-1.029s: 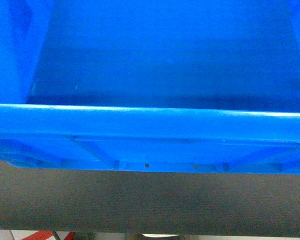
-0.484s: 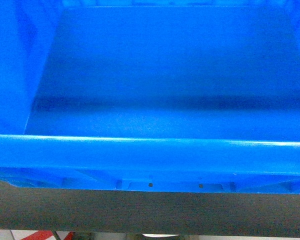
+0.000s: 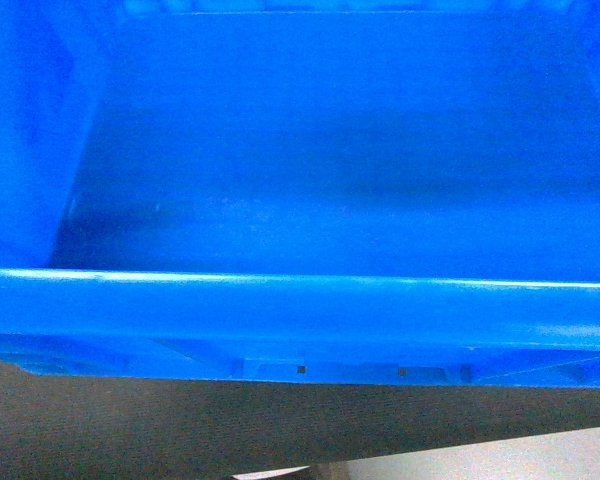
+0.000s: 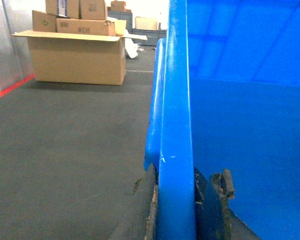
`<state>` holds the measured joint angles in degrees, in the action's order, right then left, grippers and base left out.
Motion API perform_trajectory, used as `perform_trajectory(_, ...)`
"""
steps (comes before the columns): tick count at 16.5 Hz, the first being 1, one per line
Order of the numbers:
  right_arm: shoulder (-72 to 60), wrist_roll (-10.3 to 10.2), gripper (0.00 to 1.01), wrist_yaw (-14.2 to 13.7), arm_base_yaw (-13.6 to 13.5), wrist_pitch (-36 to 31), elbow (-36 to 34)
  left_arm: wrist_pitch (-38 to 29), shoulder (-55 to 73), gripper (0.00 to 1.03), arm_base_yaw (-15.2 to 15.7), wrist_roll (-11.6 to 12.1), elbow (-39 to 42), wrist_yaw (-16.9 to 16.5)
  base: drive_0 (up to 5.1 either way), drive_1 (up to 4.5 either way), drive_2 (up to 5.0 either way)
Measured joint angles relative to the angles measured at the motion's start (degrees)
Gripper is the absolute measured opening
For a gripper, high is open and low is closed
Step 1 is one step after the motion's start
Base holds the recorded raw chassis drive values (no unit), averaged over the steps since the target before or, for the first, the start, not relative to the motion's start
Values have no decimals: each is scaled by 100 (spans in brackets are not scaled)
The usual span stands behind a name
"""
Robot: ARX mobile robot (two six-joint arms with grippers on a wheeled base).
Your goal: Place box next to blue box on left shelf
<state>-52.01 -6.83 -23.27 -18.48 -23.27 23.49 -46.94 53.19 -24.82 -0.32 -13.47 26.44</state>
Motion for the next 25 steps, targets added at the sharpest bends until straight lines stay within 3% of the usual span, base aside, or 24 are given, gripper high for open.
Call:
perform_trajectory(13,0,4,16,-2,0,0,2,0,0,11,0,2,0,2,0,0,0)
perform_trajectory(25,0,13,16,-2,0,0,2,-2,0,10,0,0,0,0,-174,-174,-174)
